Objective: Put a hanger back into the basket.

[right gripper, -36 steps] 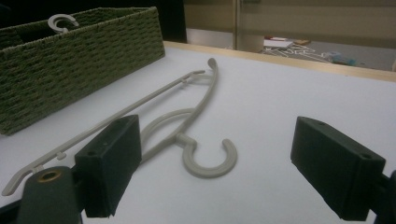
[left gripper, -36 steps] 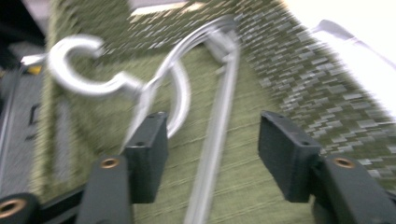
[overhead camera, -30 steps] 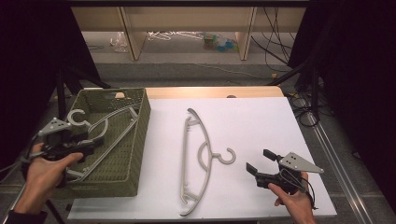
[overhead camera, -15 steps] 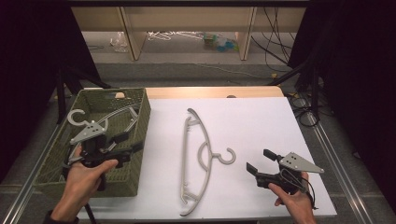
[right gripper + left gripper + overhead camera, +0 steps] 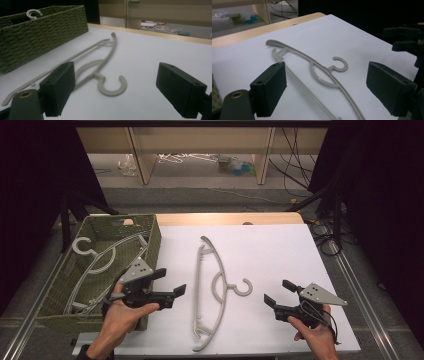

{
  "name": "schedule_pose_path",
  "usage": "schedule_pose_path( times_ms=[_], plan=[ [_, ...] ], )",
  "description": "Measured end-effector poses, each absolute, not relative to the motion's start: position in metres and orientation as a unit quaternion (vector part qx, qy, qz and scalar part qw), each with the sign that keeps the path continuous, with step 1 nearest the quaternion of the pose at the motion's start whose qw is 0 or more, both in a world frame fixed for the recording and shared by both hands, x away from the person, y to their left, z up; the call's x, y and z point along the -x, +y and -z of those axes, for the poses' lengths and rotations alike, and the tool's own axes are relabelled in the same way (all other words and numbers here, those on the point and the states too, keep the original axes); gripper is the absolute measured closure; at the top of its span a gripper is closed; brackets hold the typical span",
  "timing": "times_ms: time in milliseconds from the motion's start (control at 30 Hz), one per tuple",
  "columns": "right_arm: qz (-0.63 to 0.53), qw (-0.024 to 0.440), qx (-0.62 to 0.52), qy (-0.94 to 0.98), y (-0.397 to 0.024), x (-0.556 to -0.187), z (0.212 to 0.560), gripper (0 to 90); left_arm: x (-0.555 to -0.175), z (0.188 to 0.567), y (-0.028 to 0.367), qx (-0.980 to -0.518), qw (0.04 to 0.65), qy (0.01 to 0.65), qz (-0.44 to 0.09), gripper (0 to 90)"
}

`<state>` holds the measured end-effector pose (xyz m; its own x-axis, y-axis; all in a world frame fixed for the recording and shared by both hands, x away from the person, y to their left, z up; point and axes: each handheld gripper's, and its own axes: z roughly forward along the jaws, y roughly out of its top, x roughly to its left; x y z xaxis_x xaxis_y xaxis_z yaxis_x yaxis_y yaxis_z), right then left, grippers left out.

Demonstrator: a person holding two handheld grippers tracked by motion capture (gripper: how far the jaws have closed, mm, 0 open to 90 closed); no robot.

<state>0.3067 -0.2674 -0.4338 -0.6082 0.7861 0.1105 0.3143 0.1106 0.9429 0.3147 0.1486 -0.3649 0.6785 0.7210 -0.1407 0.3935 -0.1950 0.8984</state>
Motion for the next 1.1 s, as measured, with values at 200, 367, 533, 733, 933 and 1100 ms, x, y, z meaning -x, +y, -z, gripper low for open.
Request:
schedule_pose_path(
  times_ms=[200, 367, 533, 733, 933, 1100],
  plan=[
    [-0.540, 0.221, -0.390, 0.712, -0.268, -0.306, 0.433, 16.1, -0.308, 0.383, 0.131, -0.762, 0.522, 0.347, -0.161, 16.0],
    [-0.544, 0.221, -0.388, 0.710, -0.267, -0.306, 0.434, 16.2, -0.307, 0.391, 0.123, -0.776, 0.510, 0.341, -0.148, 16.0],
    [-0.543, 0.217, -0.389, 0.712, -0.268, -0.307, 0.434, 16.1, -0.306, 0.399, 0.110, -0.794, 0.494, 0.324, -0.140, 16.0],
    [-0.540, 0.218, -0.386, 0.715, -0.267, -0.307, 0.433, 16.2, -0.309, 0.412, 0.090, -0.810, 0.478, 0.319, -0.117, 16.0],
    [-0.540, 0.219, -0.386, 0.715, -0.267, -0.306, 0.432, 16.2, -0.323, 0.429, 0.061, -0.838, 0.434, 0.321, -0.087, 16.2],
    [-0.550, 0.216, -0.383, 0.710, -0.266, -0.307, 0.433, 16.7, -0.336, 0.443, 0.036, -0.869, 0.377, 0.310, -0.079, 22.1]
  ],
)
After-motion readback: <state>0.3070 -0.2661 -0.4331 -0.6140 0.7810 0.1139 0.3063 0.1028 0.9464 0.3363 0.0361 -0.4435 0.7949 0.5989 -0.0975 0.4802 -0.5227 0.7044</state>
